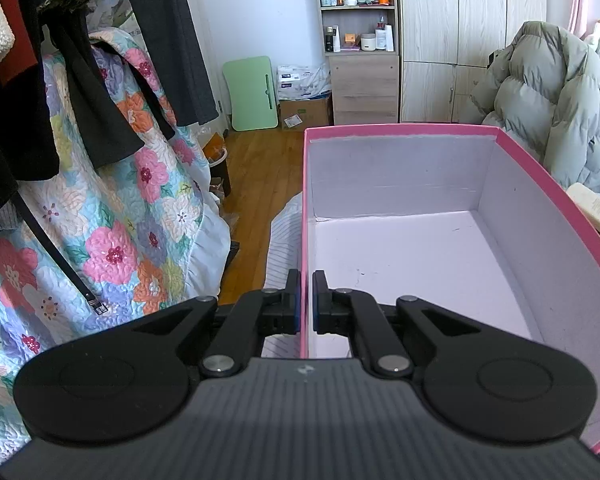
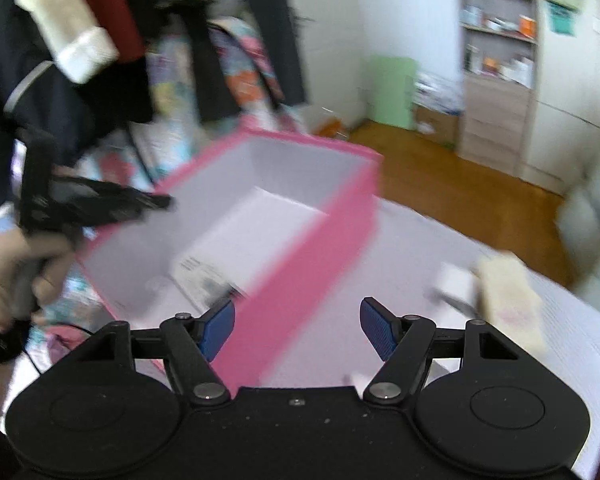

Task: Organize rigid objects
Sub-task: 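Move right tool back to the table toward a white rectangular block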

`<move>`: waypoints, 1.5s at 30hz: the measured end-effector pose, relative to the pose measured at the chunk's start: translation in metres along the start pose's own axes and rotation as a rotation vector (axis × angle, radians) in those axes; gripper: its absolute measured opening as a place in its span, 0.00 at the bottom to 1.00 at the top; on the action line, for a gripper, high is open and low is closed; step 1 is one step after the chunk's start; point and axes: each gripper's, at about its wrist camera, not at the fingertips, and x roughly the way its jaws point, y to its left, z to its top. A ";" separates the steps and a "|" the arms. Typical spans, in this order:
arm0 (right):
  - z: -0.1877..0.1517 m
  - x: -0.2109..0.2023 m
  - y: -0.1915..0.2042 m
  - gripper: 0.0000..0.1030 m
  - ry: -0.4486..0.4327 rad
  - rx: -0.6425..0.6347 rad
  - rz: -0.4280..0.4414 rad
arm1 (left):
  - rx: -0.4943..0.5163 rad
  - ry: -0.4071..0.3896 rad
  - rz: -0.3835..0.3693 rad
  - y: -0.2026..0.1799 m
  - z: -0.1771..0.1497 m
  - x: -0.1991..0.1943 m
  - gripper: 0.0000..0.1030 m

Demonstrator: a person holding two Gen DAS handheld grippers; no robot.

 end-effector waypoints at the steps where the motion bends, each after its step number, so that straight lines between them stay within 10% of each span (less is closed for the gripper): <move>1: -0.007 -0.003 -0.006 0.72 0.016 0.018 -0.028 | 0.001 0.000 0.001 -0.001 0.000 0.000 0.04; 16: -0.087 0.001 -0.057 0.72 0.191 0.217 -0.266 | -0.002 0.009 0.001 0.003 0.000 -0.001 0.04; 30: -0.093 0.024 -0.056 0.79 0.388 -0.237 -0.138 | 0.003 0.013 0.003 0.004 0.002 0.001 0.04; 45: -0.074 0.038 -0.053 0.65 0.415 -0.129 -0.075 | -0.005 0.020 0.002 0.004 0.001 0.004 0.04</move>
